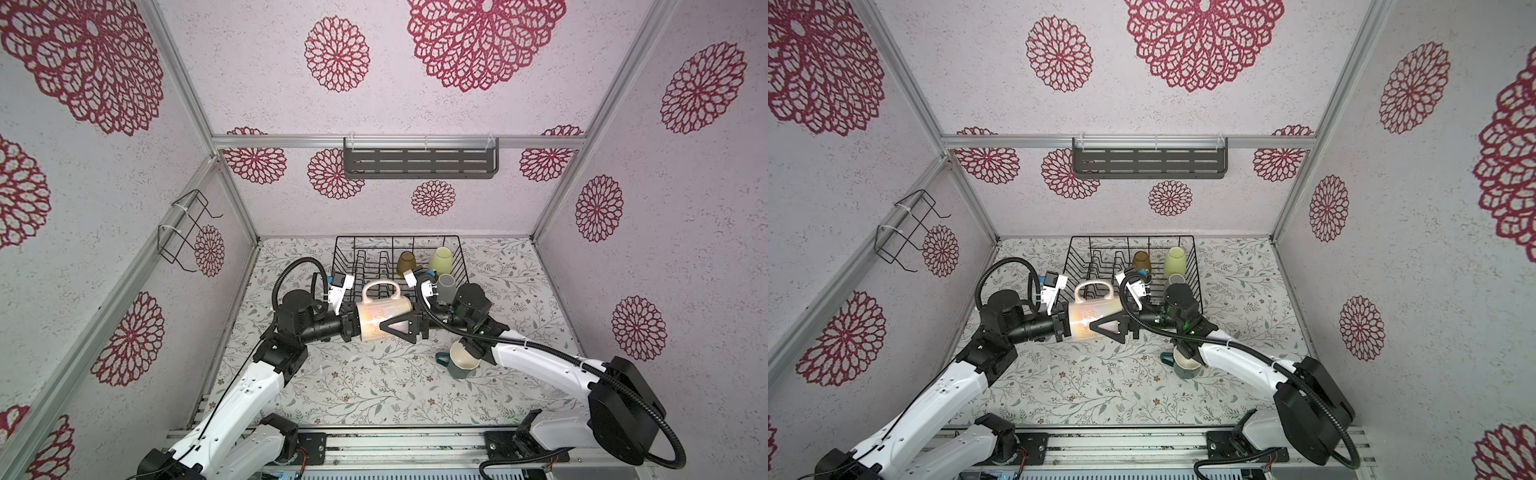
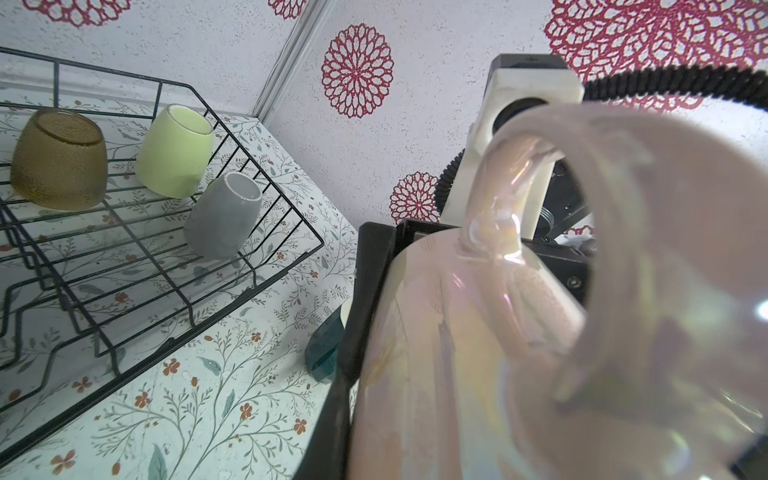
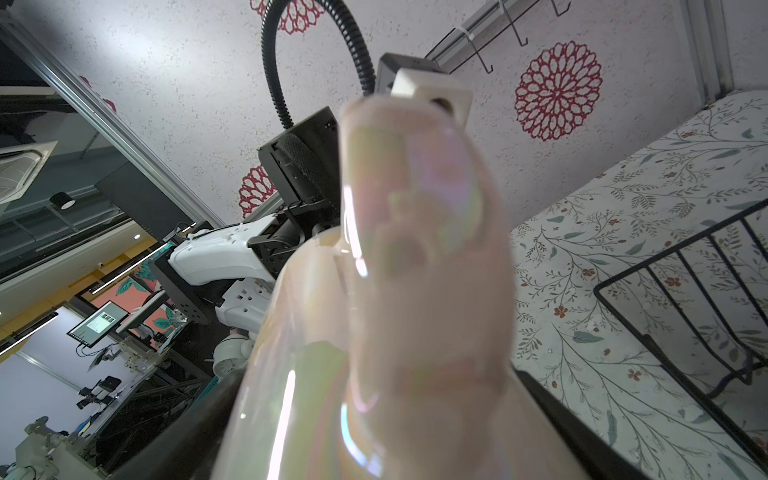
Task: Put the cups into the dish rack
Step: 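Grasp the pink mug body with the right gripper while the left holds it, then carry the pink mug over the rack with the right gripper while the left withdraws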
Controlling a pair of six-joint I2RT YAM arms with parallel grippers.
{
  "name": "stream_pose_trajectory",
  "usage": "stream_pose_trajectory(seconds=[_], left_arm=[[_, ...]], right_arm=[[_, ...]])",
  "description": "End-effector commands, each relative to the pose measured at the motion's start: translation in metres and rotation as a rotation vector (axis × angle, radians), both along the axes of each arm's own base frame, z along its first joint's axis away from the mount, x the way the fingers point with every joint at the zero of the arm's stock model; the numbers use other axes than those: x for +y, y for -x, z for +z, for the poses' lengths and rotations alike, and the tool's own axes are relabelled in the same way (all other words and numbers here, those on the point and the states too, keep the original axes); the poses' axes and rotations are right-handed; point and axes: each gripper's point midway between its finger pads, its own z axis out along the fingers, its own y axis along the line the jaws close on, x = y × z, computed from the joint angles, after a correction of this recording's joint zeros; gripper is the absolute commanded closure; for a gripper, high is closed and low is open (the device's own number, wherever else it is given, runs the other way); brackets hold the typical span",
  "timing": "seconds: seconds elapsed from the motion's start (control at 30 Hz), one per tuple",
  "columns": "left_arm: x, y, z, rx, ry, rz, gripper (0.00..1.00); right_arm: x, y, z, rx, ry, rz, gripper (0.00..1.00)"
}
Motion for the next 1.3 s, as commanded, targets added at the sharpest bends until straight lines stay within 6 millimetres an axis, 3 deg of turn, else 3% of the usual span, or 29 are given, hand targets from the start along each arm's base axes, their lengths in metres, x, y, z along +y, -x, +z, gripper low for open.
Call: stream_pose_trajectory(seconds=[0.0,0.1,0.17,0.3,0.5,0.6,0.73,0.83,1.03,1.27], left_arm=[[0.014,-0.029,0.018,-0.041,0.022,0.16,0.92],[0.02,-0.032,0.016,-0.039,0.014,0.203,0.88],[0.023,-0.033,0.015,-0.032,0.007,0.216,0.79],[0.025,-0.034,0.012,-0.025,-0.004,0.232,0.69],[0.033,-0.039,0.009,-0.008,-0.009,0.278,0.66],[0.037,-0.044,0.006,0.0,-0.014,0.307,0.64],[0.044,-0.048,0.002,0.014,-0.023,0.338,0.45],[0.055,-0.053,-0.004,0.028,-0.036,0.393,0.39],[0.086,-0.058,-0.009,0.052,-0.046,0.526,0.32],[0.123,-0.056,-0.014,0.074,-0.127,0.705,0.22]], right_arm=[[0.0,0.034,0.033,-0.108,-0.101,0.137,0.22],[-0.003,0.026,0.034,-0.077,-0.11,0.122,0.28],[-0.004,0.017,0.035,-0.046,-0.119,0.102,0.33],[-0.009,0.002,0.034,0.046,-0.138,0.098,0.43],[-0.019,-0.019,0.031,0.171,-0.19,0.089,0.54],[-0.023,-0.029,0.026,0.224,-0.206,0.083,0.57],[-0.029,-0.042,0.021,0.266,-0.221,0.05,0.59],[-0.033,-0.055,0.013,0.285,-0.195,0.012,0.59],[-0.036,-0.084,-0.018,0.289,-0.03,-0.129,0.59],[-0.049,-0.12,-0.06,0.172,0.347,-0.365,0.59]])
